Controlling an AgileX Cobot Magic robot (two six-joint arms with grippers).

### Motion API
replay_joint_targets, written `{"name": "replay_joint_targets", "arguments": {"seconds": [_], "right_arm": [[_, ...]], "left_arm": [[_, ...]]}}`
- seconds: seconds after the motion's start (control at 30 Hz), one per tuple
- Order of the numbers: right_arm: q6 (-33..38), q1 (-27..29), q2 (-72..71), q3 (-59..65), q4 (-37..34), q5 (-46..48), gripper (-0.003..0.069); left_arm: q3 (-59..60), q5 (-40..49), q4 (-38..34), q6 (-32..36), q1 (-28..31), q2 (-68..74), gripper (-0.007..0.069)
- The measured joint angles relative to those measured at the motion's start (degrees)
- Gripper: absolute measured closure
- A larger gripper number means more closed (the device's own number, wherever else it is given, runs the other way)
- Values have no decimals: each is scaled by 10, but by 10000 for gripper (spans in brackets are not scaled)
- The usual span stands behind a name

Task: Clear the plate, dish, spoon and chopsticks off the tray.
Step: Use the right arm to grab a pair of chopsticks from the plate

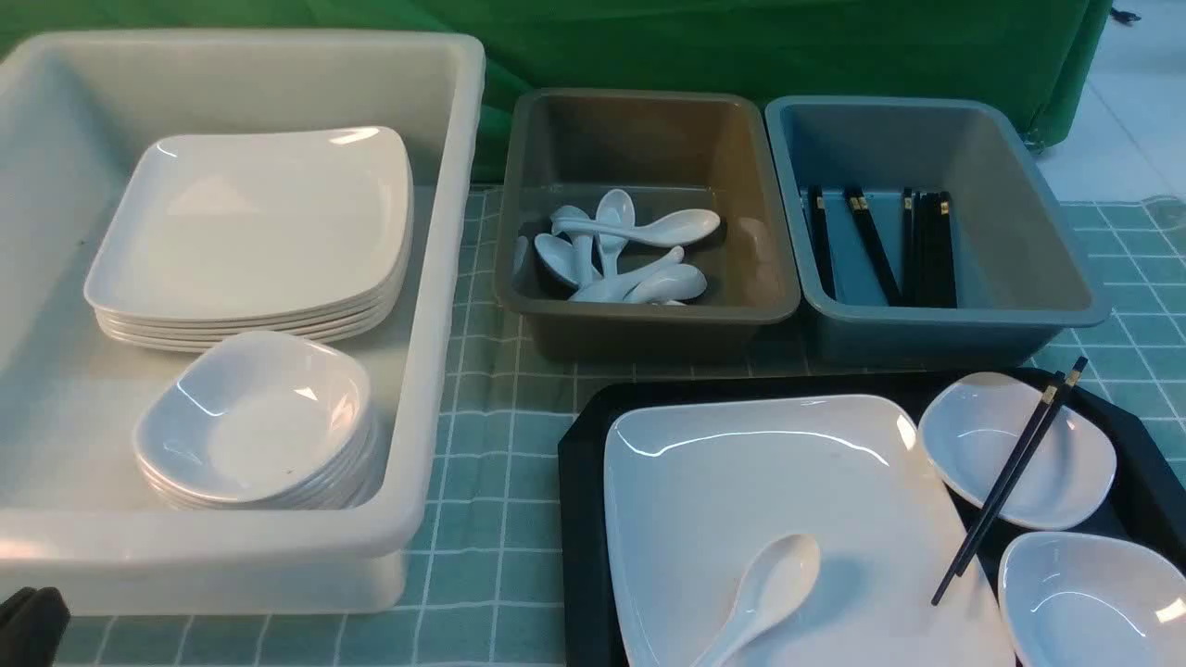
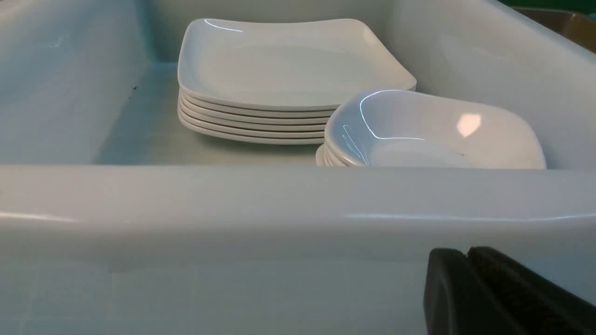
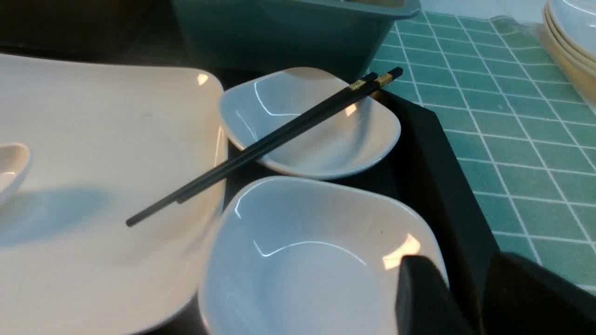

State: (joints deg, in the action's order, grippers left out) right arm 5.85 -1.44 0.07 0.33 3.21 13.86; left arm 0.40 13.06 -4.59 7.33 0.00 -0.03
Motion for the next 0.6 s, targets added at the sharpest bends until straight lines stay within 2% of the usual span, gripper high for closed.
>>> {"name": "replay_joint_targets", "arguments": {"seconds": [0.43,0.5,0.6], "right_arm": [[0,0,0,0,0,0,418],[0,0,0,0,0,0,418],[0,0,0,0,0,0,418]], "left_arm": [[0,0,11,3,0,0,607],[0,-11,39,13,0,0,607],[0,-51,14,3,0,0,607]]}}
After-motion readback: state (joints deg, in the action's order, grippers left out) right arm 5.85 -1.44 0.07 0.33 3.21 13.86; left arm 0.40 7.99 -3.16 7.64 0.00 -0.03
